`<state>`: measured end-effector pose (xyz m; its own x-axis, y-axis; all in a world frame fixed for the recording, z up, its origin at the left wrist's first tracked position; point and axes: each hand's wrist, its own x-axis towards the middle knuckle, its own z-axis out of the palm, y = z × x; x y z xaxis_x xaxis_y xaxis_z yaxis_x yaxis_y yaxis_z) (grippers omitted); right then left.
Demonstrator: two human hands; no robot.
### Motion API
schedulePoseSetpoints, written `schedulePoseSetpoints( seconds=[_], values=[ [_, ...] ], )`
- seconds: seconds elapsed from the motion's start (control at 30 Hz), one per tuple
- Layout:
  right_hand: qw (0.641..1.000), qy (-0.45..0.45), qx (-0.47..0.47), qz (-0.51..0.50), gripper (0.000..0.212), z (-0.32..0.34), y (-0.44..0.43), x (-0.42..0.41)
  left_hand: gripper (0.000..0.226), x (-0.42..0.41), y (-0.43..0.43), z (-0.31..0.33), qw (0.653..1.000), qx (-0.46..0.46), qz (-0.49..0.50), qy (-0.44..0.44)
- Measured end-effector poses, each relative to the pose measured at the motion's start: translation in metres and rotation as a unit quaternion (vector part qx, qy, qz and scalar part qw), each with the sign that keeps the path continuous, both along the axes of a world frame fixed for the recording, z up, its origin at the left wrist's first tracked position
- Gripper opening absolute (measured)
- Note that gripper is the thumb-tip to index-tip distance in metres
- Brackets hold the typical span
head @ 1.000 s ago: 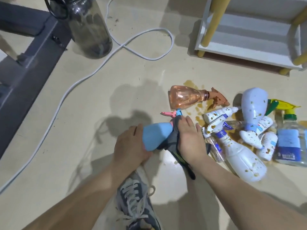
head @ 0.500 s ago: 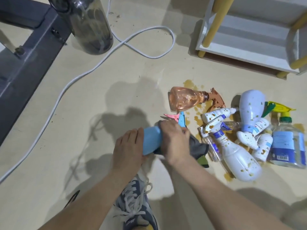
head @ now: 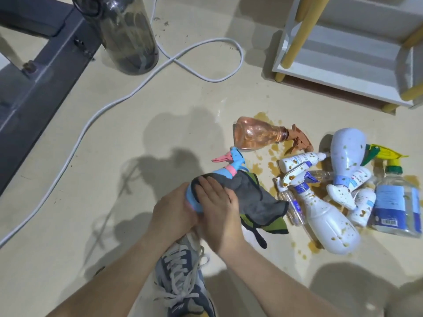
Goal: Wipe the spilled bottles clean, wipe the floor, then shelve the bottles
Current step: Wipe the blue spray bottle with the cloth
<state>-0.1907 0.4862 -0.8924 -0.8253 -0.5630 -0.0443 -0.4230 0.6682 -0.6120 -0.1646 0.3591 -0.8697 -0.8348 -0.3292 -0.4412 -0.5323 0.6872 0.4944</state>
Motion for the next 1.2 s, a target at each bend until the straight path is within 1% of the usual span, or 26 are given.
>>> schedulePoseSetpoints(
  seconds=[0.03,0.07,0.13,0.2,0.27,0.33,0.37,0.4,0.47,0.53,0.6,0.63,0.67,0.7,0.73,0.8,0.83,0.9,0.97,1.0,1.03,1.07,1.1,1.13,1.17,1.2],
  values=[
    [0.999,0.003,0.009,0.034,0.048,-0.003,0.015,-0.009,0.052,0.004,0.001,0.0,1.0,0.003,0.0,0.012],
    [0.999,0.001,0.031,0.026,0.055,-0.006,0.034,-0.022,0.063,0.008,0.002,-0.001,1.0,0.0,-0.011,0.026],
    [0.994,-0.002,0.101,-0.039,0.062,-0.011,0.064,-0.047,0.086,0.012,0.009,-0.001,0.997,-0.031,-0.048,0.052],
    [0.985,-0.008,0.163,-0.054,0.06,-0.015,0.063,-0.057,0.095,0.015,0.015,-0.006,0.994,-0.066,-0.059,0.069],
    [0.981,-0.031,0.154,-0.116,0.062,-0.018,0.045,-0.056,0.097,0.021,0.019,-0.01,0.993,-0.077,-0.062,0.063],
    [0.978,-0.034,0.103,-0.18,0.058,-0.013,0.027,-0.047,0.097,0.023,0.019,-0.013,0.991,-0.1,-0.071,0.062],
    [0.981,-0.029,0.056,-0.186,0.052,-0.011,0.02,-0.036,0.095,0.022,0.018,-0.014,0.988,-0.118,-0.078,0.069],
    [0.987,-0.017,0.006,-0.162,0.045,-0.011,0.015,-0.023,0.088,0.02,0.017,-0.014,0.984,-0.14,-0.08,0.078],
    [0.997,-0.016,-0.055,-0.057,0.039,-0.007,0.012,0.012,0.068,0.014,0.014,-0.007,0.987,-0.135,-0.063,0.063],
    [1.0,0.009,-0.018,-0.007,0.056,-0.006,0.026,0.014,0.067,0.01,0.012,-0.005,0.994,-0.094,-0.049,0.03],
    [0.995,0.004,0.068,-0.066,0.076,-0.009,0.043,-0.016,0.071,0.007,0.011,-0.003,0.996,-0.074,-0.041,0.005],
    [0.989,-0.008,0.106,-0.103,0.078,-0.009,0.048,-0.03,0.07,0.005,0.011,-0.001,0.997,-0.064,-0.037,-0.009],
    [0.986,-0.013,0.113,-0.125,0.077,-0.006,0.048,-0.038,0.067,0.003,0.011,0.002,0.997,-0.057,-0.036,-0.026],
    [0.986,-0.028,0.087,-0.138,0.075,-0.003,0.045,-0.039,0.065,0.0,0.009,0.005,0.997,-0.052,-0.037,-0.045],
    [0.986,-0.064,0.031,-0.151,0.069,0.0,0.042,-0.037,0.064,-0.003,0.006,0.006,0.996,-0.041,-0.035,-0.065],
    [0.957,-0.178,-0.088,-0.212,0.056,0.015,0.042,-0.026,0.061,-0.008,0.002,0.009,0.995,0.017,-0.005,-0.097],
    [0.927,-0.233,-0.145,-0.255,0.051,0.021,0.047,-0.024,0.056,-0.011,0.003,0.01,0.992,0.063,0.025,-0.107],
    [0.857,-0.263,-0.236,-0.375,0.045,0.03,0.057,-0.037,0.044,-0.015,0.01,0.01,0.973,0.18,0.098,-0.109],
    [0.773,-0.274,-0.304,-0.485,0.037,0.033,0.066,-0.06,0.04,-0.016,0.019,0.01,0.927,0.322,0.155,-0.113],
    [0.739,-0.304,-0.343,-0.494,0.03,0.036,0.066,-0.068,0.043,-0.015,0.021,0.01,0.899,0.388,0.166,-0.117],
    [0.727,-0.335,-0.364,-0.476,0.026,0.038,0.065,-0.072,0.05,-0.013,0.023,0.01,0.879,0.434,0.161,-0.115],
    [0.752,-0.353,-0.357,-0.427,0.025,0.038,0.061,-0.071,0.057,-0.012,0.024,0.01,0.876,0.448,0.142,-0.108],
    [0.804,-0.346,-0.327,-0.355,0.027,0.04,0.057,-0.066,0.066,-0.011,0.024,0.007,0.886,0.438,0.123,-0.092],
    [0.854,-0.323,-0.292,-0.286,0.028,0.04,0.053,-0.058,0.072,-0.011,0.023,0.005,0.914,0.387,0.097,-0.075],
    [0.885,-0.298,-0.269,-0.238,0.03,0.041,0.049,-0.05,0.075,-0.011,0.023,0.004,0.942,0.323,0.064,-0.059],
    [0.899,-0.28,-0.265,-0.209,0.032,0.044,0.046,-0.043,0.078,-0.012,0.022,0.007,0.963,0.265,0.028,-0.051]
  ],
)
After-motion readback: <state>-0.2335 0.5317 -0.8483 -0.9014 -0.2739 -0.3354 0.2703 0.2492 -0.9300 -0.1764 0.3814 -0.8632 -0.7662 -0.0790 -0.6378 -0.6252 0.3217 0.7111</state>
